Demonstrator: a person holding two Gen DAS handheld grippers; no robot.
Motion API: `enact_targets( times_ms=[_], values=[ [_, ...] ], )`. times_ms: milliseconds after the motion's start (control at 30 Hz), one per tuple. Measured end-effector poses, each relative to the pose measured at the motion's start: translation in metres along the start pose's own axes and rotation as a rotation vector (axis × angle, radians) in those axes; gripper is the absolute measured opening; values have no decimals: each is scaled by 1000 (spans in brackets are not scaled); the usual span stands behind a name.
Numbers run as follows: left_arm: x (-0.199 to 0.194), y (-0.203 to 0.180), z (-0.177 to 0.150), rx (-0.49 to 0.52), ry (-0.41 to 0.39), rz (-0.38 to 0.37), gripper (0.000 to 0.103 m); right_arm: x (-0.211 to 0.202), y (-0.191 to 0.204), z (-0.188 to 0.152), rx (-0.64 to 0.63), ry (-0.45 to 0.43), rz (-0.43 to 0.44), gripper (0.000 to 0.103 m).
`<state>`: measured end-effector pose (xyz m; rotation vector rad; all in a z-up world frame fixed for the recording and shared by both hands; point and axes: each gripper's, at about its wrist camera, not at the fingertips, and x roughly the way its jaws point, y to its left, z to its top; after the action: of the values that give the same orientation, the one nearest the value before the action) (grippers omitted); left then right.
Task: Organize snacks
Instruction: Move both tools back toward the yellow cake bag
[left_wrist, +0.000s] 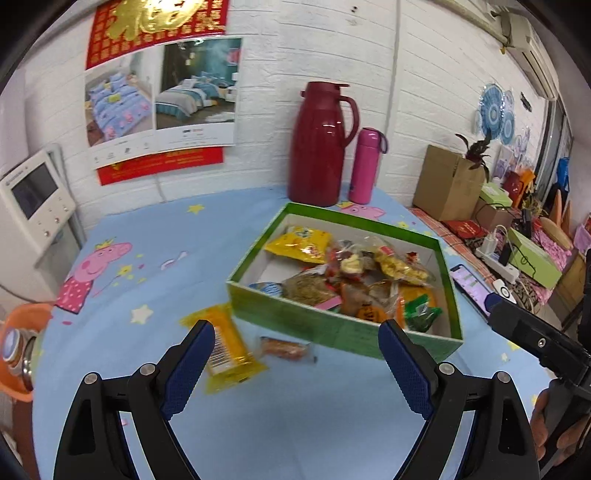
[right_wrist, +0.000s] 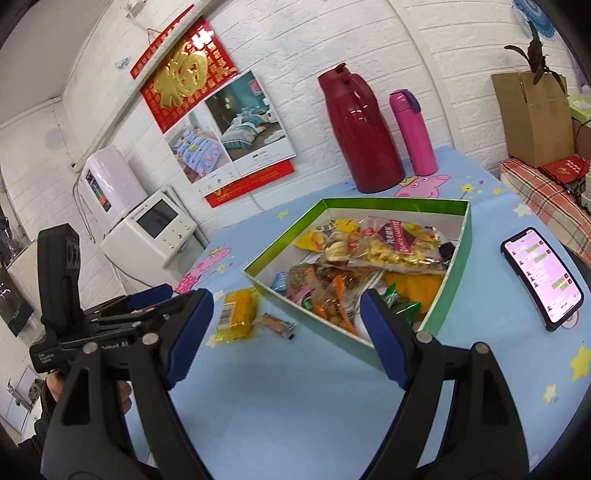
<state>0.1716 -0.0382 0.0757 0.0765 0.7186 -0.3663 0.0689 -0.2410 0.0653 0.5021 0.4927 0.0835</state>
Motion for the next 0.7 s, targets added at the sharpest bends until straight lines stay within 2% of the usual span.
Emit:
enact_targets(
  times_ms=[100, 200, 400, 600, 700],
  values=[
    [-7, 37, -13, -44, 16, 100, 92, 9, 15, -11, -31, 38, 7, 82],
    [-6, 72, -30, -109, 50, 148, 92, 27, 27, -25, -52, 92, 4, 82],
    [8, 102, -50, -181, 110, 115, 92, 63, 41, -49, -82, 205, -3, 81],
    [30, 92, -57, -154, 140, 44, 92, 89, 49, -60, -154, 267, -51, 72],
    [42, 88, -49, -148, 141, 12, 92, 101, 47, -62, -145, 298, -40, 71]
  ],
)
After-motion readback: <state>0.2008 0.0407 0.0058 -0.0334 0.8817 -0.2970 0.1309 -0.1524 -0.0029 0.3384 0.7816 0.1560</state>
